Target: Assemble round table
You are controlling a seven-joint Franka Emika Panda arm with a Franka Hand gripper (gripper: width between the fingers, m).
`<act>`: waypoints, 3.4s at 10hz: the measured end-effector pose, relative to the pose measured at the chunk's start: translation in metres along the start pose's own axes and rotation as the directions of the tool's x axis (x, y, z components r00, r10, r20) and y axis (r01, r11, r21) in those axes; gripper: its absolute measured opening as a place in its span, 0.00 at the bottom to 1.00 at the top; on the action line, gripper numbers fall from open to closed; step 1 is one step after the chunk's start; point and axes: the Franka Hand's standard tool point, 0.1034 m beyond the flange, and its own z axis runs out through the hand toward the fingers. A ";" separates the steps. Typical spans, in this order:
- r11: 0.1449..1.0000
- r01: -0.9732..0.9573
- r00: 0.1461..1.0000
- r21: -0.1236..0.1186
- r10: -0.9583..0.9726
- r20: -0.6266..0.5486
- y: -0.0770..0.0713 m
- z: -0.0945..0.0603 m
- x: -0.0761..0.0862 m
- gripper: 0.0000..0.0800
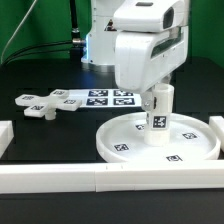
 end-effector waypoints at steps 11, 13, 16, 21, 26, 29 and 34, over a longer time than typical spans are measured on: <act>0.455 -0.889 0.456 0.053 0.890 -0.004 -0.004 0.002 0.001 0.51; 0.355 -0.933 0.355 0.058 0.935 -0.003 -0.004 0.002 0.003 0.51; 0.216 -0.974 0.217 0.069 0.976 0.011 -0.004 0.002 0.003 0.51; -0.329 -0.938 -0.319 0.107 0.943 0.098 -0.005 0.002 0.004 0.51; -0.604 -0.791 -0.586 0.093 0.793 0.167 -0.007 0.002 0.008 0.51; -0.438 -0.890 -0.420 0.126 0.896 0.143 -0.005 0.001 0.007 0.78; -0.051 -0.986 -0.039 0.158 0.996 0.078 -0.004 0.001 0.007 0.81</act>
Offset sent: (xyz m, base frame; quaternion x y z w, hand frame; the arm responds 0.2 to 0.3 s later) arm 0.0000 0.0000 0.0000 0.0000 0.0000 0.1296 0.9916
